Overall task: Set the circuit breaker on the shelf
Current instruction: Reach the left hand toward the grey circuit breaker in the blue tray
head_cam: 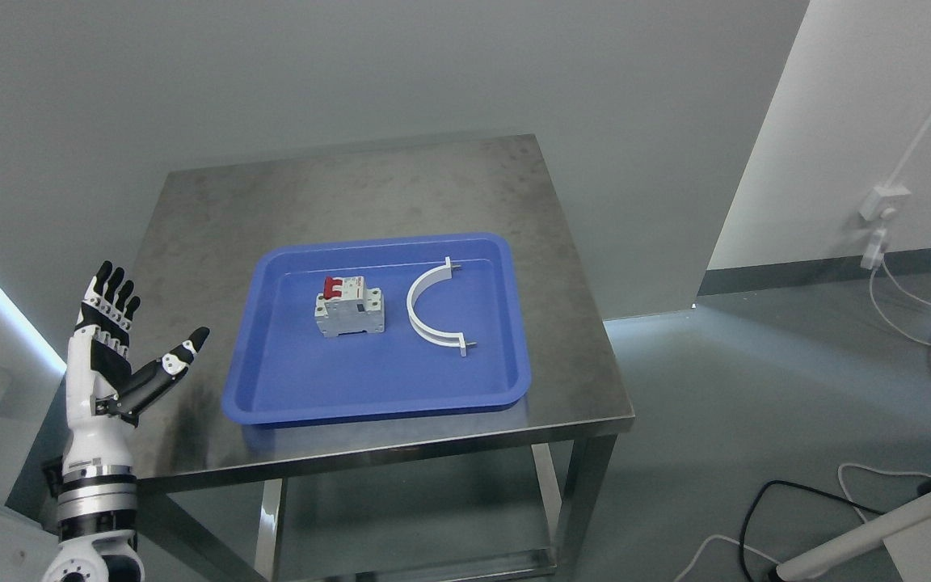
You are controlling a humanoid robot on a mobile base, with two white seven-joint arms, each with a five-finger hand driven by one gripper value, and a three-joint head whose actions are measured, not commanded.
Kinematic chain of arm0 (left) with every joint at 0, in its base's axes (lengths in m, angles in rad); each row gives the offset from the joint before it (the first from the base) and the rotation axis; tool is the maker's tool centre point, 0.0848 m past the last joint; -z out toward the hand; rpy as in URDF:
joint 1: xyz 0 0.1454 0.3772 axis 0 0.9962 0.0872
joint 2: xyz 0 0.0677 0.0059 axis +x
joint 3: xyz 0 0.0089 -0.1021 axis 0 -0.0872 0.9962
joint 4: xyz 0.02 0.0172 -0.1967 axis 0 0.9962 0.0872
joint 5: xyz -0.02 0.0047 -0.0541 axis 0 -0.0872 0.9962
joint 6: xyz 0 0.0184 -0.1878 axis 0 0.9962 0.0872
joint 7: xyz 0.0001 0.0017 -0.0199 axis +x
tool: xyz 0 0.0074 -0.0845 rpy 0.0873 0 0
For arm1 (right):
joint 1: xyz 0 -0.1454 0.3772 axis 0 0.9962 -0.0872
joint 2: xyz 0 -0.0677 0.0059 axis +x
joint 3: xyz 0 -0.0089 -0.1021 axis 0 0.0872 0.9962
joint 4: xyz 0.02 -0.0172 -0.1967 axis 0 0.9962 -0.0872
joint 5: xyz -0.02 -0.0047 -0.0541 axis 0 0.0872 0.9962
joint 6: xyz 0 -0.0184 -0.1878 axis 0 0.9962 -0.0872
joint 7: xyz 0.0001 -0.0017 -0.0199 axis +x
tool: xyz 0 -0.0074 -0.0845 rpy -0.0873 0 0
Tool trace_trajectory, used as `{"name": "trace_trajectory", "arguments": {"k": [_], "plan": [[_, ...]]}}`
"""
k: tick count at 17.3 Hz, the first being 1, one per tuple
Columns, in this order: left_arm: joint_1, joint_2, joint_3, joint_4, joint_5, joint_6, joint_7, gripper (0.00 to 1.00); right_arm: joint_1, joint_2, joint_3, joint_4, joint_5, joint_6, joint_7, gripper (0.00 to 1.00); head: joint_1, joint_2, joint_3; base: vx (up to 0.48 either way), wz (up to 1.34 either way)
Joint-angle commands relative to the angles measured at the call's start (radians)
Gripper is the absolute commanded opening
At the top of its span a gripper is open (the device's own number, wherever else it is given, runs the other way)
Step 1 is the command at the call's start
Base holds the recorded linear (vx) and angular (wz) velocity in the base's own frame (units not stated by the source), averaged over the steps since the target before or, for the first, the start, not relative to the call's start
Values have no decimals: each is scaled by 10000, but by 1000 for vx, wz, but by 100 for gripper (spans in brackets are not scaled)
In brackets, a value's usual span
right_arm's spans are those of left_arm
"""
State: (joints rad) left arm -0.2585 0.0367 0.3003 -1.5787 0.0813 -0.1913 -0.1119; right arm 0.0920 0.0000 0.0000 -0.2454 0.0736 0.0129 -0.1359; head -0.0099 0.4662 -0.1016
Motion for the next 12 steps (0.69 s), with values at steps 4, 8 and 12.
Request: {"name": "trace_trajectory", "arguments": {"k": [4,8,12], "plan": [[-236,200,-426,-13,0,11,-183,100,1,-175,199,0,0,653,-6,100,0,0,0,0,0],[-1368,1484,-1434,94,-1450,255,-1563,100,1,-175,199,0,0,653,-6,100,0,0,0,0,0],[-2797,2102,-2327,798,-2421,1189,-3370,99,1,-175,199,0,0,653,-6,100,0,0,0,0,0]]}}
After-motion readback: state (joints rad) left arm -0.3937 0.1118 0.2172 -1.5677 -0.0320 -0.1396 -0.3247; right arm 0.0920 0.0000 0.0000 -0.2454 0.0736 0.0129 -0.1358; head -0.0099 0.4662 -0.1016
